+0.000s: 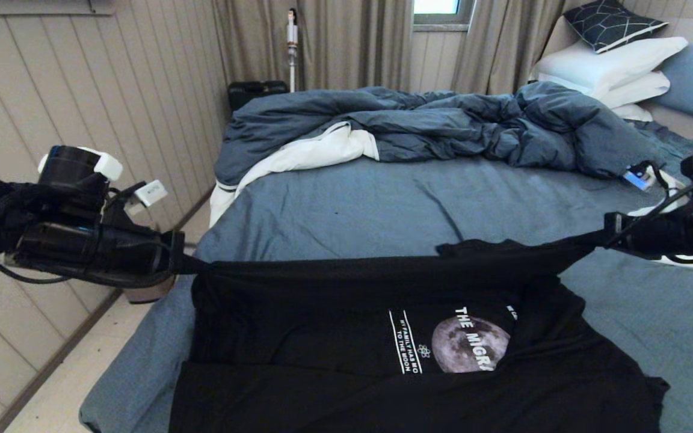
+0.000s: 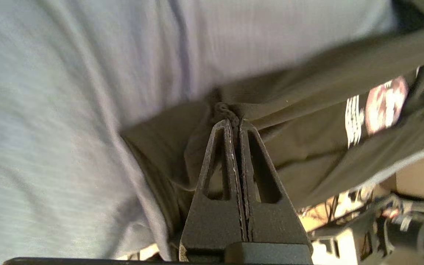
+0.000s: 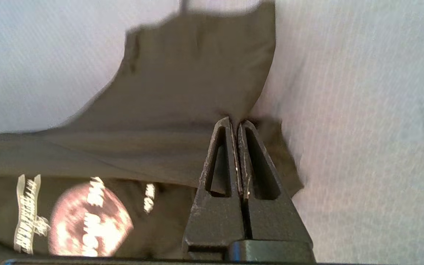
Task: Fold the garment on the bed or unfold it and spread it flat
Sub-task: Fold the black T-shirt
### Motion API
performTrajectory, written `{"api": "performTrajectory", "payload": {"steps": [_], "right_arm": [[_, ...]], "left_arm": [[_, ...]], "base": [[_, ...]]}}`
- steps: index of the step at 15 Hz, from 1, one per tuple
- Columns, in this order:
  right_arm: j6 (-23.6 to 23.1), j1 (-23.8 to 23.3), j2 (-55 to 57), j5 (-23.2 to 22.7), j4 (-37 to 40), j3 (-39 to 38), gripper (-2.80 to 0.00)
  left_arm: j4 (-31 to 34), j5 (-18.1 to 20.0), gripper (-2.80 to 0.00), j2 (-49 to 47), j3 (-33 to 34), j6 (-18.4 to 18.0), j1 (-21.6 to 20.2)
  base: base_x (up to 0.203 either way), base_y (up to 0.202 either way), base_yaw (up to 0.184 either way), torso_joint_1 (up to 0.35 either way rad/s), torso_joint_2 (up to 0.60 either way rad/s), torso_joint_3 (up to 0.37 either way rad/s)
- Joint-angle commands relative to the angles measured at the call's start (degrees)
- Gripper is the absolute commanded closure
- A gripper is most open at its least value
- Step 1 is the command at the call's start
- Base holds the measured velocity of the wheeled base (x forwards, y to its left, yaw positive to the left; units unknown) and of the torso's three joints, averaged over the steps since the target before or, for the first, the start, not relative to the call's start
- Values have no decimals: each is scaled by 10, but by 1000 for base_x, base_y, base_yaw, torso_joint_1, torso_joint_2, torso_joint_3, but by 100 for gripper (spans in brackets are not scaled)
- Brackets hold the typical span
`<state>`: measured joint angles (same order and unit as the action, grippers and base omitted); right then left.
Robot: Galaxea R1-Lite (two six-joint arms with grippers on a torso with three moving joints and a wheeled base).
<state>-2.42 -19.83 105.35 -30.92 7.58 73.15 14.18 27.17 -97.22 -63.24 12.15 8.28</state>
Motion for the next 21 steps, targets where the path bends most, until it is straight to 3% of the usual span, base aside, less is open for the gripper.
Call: {"api": "performTrajectory", "payload": {"steps": [1,7,11,16,17,18,21], "right_arm": [[-9,0,-11,-2,-9,-38,0],[-44,-27,-27,-2,-64,-141,0],[-56,-32,-24,-12,-70,-174,0],[-58,-32,-20,-12,-110,-212,0],[-58,-32,-18,-11,-113,-215,-246],[-58,-33,-18,-12,-117,-216,-280],[-57,-37,-22,-13,-118,-210,-280]], "left_arm": [[-28,3,0,16,55,2,10],[-95,5,0,47,168,5,35],[-194,5,0,25,249,4,46],[-240,5,0,12,285,5,46],[-240,5,0,12,286,6,46],[-238,4,-280,13,287,8,46],[-240,3,-280,27,292,5,46]], "base": [[0,0,0,0,0,0],[0,0,0,0,0,0],[0,0,0,0,0,0],[0,0,0,0,0,0],[0,0,0,0,0,0],[0,0,0,0,0,0],[0,0,0,0,0,0]]}}
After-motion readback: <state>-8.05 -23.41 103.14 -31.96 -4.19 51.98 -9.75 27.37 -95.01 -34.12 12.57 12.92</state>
